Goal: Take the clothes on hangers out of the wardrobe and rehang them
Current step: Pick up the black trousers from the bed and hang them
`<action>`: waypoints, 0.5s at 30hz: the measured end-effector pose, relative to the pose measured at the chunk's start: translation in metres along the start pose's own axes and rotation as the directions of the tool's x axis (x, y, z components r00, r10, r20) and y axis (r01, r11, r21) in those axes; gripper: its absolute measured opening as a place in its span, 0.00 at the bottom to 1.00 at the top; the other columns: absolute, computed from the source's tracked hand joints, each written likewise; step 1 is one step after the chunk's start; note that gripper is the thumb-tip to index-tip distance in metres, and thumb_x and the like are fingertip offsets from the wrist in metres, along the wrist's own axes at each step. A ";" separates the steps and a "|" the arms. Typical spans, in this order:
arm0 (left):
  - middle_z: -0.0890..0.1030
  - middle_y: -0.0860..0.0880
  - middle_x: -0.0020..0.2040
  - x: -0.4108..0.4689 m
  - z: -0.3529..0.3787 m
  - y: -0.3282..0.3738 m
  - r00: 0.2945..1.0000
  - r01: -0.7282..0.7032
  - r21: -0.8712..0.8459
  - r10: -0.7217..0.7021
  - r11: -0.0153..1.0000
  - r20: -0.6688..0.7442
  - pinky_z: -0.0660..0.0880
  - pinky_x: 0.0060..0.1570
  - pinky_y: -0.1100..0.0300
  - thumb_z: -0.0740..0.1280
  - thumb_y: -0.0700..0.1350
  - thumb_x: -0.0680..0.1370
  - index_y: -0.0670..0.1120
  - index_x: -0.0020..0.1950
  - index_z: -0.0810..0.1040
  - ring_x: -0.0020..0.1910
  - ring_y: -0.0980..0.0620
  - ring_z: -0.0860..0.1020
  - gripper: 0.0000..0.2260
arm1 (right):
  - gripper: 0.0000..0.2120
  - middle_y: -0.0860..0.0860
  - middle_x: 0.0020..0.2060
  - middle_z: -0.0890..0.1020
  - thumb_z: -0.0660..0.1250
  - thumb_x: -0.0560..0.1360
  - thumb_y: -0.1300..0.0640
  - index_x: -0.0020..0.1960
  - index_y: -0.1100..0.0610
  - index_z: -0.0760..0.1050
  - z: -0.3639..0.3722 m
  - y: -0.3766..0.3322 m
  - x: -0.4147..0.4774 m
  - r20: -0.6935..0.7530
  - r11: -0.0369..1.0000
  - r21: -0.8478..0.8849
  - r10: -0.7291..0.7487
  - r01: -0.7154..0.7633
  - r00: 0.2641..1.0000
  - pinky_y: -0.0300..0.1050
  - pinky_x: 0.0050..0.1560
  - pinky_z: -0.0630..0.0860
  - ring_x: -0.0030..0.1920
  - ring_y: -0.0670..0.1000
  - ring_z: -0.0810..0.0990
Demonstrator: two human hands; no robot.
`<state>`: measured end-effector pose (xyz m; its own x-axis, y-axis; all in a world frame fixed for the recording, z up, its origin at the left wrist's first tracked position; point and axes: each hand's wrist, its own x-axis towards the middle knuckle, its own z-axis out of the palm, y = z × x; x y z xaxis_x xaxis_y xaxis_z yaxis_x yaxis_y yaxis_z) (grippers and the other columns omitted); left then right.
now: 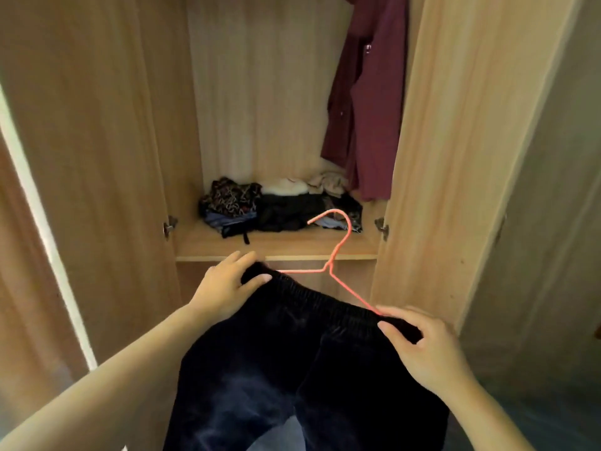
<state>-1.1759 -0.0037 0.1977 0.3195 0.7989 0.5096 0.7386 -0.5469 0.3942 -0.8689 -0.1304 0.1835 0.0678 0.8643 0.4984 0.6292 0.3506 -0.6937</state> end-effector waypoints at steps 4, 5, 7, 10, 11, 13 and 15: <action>0.73 0.55 0.47 0.061 -0.018 -0.029 0.997 0.002 0.038 0.000 0.999 -0.072 0.71 0.52 0.48 0.59 0.64 0.75 0.58 0.54 0.71 0.49 0.53 0.74 0.13 | 0.13 0.31 0.46 0.79 0.70 0.72 0.57 0.48 0.39 0.79 0.025 0.000 0.073 -0.019 0.996 0.008 -0.091 0.091 0.996 0.23 0.45 0.68 0.49 0.31 0.75; 0.73 0.56 0.47 0.074 -0.020 -0.037 0.996 0.013 0.038 -0.009 0.999 -0.084 0.71 0.52 0.49 0.60 0.62 0.76 0.59 0.55 0.71 0.48 0.54 0.74 0.11 | 0.12 0.33 0.45 0.80 0.69 0.73 0.57 0.49 0.40 0.79 0.033 0.004 0.092 -0.043 0.994 0.000 -0.106 0.106 0.993 0.24 0.43 0.69 0.49 0.31 0.75; 0.73 0.56 0.45 0.100 -0.021 -0.056 0.993 0.025 0.054 -0.019 0.998 -0.115 0.73 0.48 0.50 0.61 0.60 0.77 0.59 0.54 0.71 0.44 0.55 0.74 0.10 | 0.10 0.35 0.44 0.79 0.68 0.74 0.58 0.50 0.44 0.80 0.050 0.015 0.135 -0.095 0.989 -0.036 -0.149 0.146 0.984 0.25 0.42 0.69 0.49 0.32 0.74; 0.72 0.55 0.44 0.145 -0.025 -0.084 0.988 0.050 0.096 -0.035 0.994 -0.153 0.74 0.45 0.50 0.59 0.63 0.76 0.59 0.55 0.71 0.42 0.55 0.74 0.12 | 0.10 0.38 0.42 0.78 0.68 0.74 0.59 0.50 0.46 0.81 0.070 0.023 0.208 -0.158 0.963 -0.111 -0.262 0.246 0.952 0.30 0.35 0.69 0.44 0.40 0.76; 0.72 0.56 0.45 0.163 -0.029 -0.093 0.985 0.063 0.103 -0.046 0.993 -0.164 0.74 0.46 0.51 0.59 0.63 0.76 0.59 0.56 0.71 0.43 0.54 0.74 0.13 | 0.10 0.39 0.40 0.78 0.69 0.73 0.60 0.50 0.47 0.81 0.074 0.023 0.236 -0.167 0.952 -0.125 -0.299 0.280 0.940 0.31 0.32 0.68 0.41 0.42 0.76; 0.73 0.56 0.46 0.201 -0.040 -0.109 0.980 0.086 0.118 -0.062 0.989 -0.191 0.74 0.47 0.52 0.60 0.61 0.77 0.58 0.56 0.71 0.46 0.52 0.74 0.12 | 0.09 0.41 0.39 0.78 0.69 0.73 0.60 0.49 0.48 0.81 0.080 0.018 0.293 -0.175 0.925 -0.153 -0.371 0.347 0.912 0.31 0.31 0.67 0.38 0.43 0.76; 0.73 0.55 0.46 0.242 -0.053 -0.123 0.970 0.101 0.140 -0.066 0.985 -0.233 0.73 0.47 0.52 0.59 0.61 0.76 0.57 0.55 0.71 0.47 0.52 0.75 0.13 | 0.09 0.42 0.39 0.79 0.70 0.72 0.60 0.48 0.47 0.81 0.082 0.010 0.352 -0.181 0.897 -0.186 -0.433 0.401 0.883 0.31 0.33 0.68 0.40 0.43 0.76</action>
<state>-1.2211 0.2434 0.3128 0.1224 0.7530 0.6466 0.8428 -0.4229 0.3330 -0.9024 0.2069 0.3091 -0.0722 0.5462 0.8346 0.7356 0.5943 -0.3252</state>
